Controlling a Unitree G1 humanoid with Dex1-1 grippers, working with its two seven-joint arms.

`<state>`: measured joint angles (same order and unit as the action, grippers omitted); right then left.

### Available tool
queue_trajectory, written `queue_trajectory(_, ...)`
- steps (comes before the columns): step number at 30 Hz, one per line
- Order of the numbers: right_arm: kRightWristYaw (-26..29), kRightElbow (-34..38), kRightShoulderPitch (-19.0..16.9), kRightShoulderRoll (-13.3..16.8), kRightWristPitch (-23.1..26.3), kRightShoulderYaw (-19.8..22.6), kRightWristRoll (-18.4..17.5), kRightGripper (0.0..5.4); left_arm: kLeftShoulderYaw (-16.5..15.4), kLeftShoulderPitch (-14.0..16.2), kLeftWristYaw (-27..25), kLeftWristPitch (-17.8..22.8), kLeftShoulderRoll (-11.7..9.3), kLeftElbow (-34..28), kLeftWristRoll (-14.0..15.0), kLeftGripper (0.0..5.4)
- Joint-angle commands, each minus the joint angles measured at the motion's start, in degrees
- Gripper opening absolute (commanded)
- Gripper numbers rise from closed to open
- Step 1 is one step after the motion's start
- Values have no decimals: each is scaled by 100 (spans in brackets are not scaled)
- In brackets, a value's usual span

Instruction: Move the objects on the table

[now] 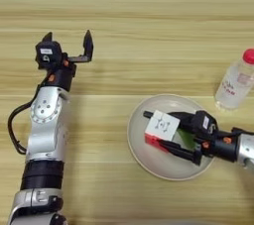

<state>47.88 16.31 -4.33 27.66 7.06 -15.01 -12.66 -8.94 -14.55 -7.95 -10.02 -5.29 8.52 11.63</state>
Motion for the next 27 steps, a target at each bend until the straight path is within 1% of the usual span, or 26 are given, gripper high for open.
queue_trajectory(1, 34, 224, 169, 97, 94, 216, -173, 332, 28, -14, -30, -19, 15, -13, -8, 540)
queue_trajectory(7, 86, 345, 299, 211, 240, 472, -405, 332, 79, -23, -109, -1, -2, -25, 2, 540)
queue_trajectory(14, 198, 583, 466, 384, 523, 801, -778, 332, 104, -39, -198, 19, -14, -66, 19, 540)
queue_trajectory(19, 279, 719, 556, 551, 693, 973, -990, 332, 280, -8, -464, 109, -58, -186, 32, 540)
queue_trajectory(22, 344, 780, 605, 638, 782, 1048, -1076, 332, 386, 33, -647, 97, -80, -287, 36, 540)
queue_trajectory(27, 479, 820, 671, 790, 897, 1145, -1210, 332, 539, 74, -1033, 162, -184, -483, 95, 540)
